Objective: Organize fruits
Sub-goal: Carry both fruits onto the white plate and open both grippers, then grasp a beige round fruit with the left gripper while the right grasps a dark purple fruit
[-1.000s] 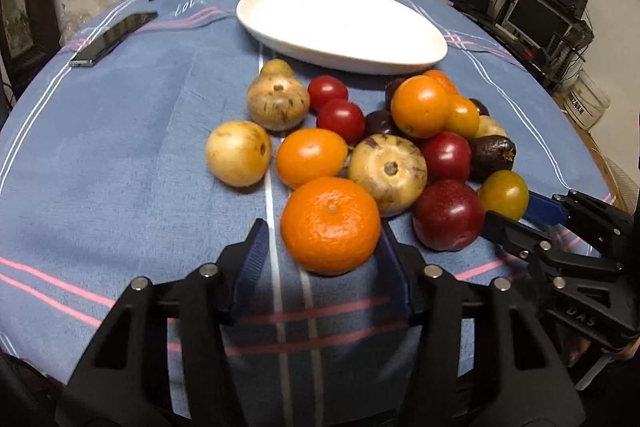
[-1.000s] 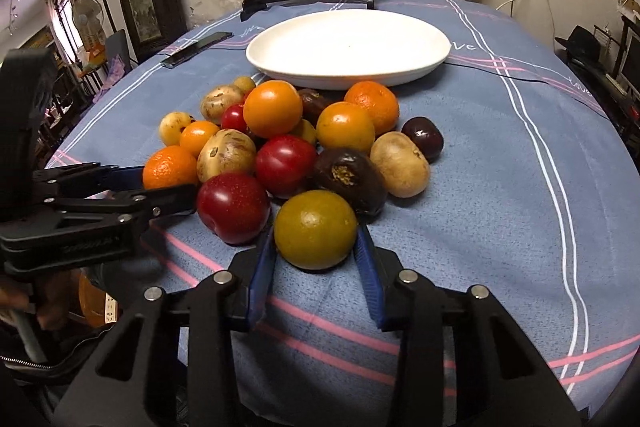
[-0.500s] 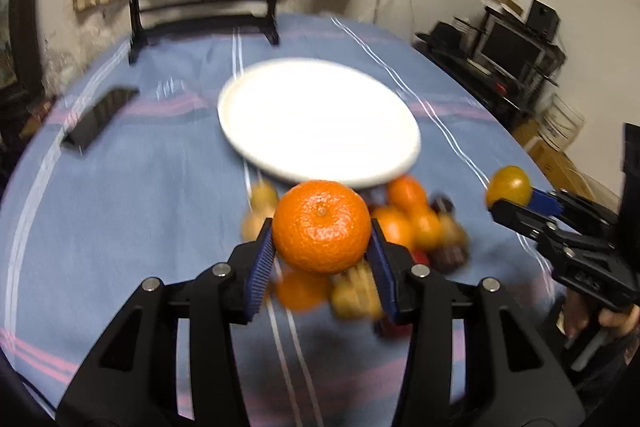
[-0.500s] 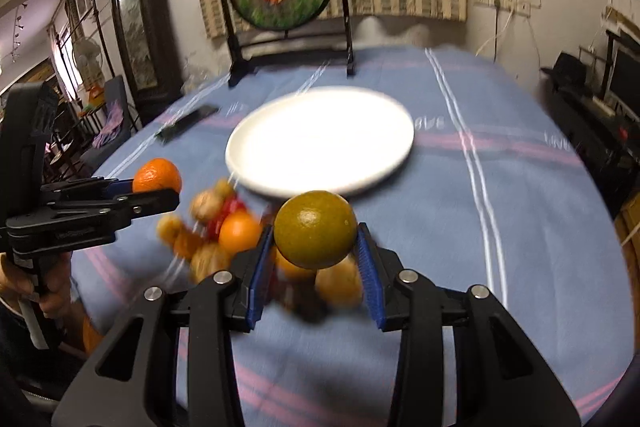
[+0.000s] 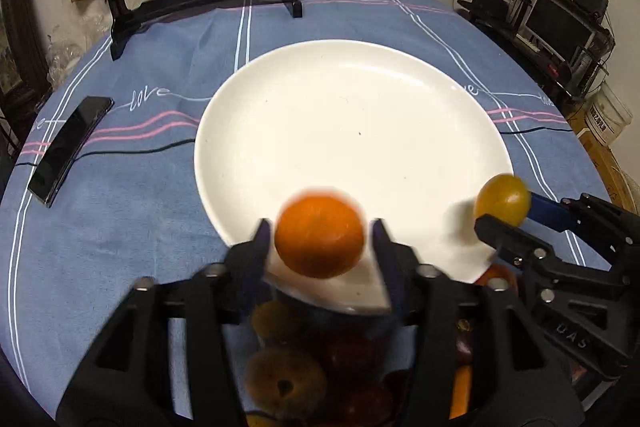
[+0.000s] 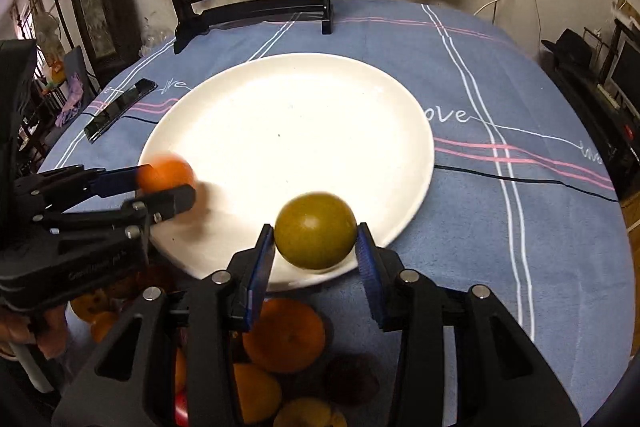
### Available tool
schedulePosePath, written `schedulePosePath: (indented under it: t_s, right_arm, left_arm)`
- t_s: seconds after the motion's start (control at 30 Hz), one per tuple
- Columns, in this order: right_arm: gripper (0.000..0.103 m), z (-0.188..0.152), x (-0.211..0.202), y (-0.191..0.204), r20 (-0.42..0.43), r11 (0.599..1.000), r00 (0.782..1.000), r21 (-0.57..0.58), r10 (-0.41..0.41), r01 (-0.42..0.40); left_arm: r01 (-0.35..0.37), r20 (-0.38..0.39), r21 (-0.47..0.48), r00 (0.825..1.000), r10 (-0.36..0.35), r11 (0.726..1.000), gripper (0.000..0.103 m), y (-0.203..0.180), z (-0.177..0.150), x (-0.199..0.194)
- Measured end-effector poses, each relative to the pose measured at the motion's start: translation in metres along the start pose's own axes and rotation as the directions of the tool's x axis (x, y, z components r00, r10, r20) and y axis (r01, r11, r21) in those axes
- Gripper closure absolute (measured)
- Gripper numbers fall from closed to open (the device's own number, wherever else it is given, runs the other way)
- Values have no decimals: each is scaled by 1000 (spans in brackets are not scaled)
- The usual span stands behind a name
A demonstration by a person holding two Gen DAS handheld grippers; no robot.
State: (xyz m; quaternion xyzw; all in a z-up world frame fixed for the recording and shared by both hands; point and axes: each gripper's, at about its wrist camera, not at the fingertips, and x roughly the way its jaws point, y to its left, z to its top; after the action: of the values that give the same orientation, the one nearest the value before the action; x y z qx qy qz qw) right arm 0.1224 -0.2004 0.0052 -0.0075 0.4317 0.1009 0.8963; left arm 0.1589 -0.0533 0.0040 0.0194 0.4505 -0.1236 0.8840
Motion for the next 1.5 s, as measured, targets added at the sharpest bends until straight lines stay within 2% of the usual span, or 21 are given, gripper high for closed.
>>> schedulePosePath:
  t_s: [0.07,0.27,0.4,0.7,0.9,1.13,1.3,1.5]
  right_arm:
    - [29,0,-8,0,49,1000,998,-4,-27,27]
    - [29,-8,-40,-1,139,999,990,-28,-21,26]
    - [29,-26,-60,-11,158,1000,987,-7,-5,7]
    - [29,-83,-85,-33,129,997,992,78,-2,-8]
    - [29,-115,-97,-32,108,994,994,109,13,-25]
    - [22,-135,-109,-16,116,998,993,52,29,-35]
    - [22,-138,-109,0,114,999,993,-9,40,-40]
    - [22,-138,-103,3,102,998,993,-17,59,-57]
  left_arm:
    - [-19,38,3,999,19,1000,25,-1,0,-7]
    - [-31,112,5,993,31,999,15,5,0,-36]
    - [-69,130,-19,989,70,997,11,23,-21,-53]
    - [-74,71,-63,994,78,995,11,49,-81,-70]
    - [-68,53,-87,996,73,994,11,55,-115,-82]
    - [-88,72,-50,993,91,995,11,54,-136,-98]
    - [-153,120,10,981,151,988,11,48,-142,-97]
    - [-153,79,48,986,149,987,12,42,-139,-80]
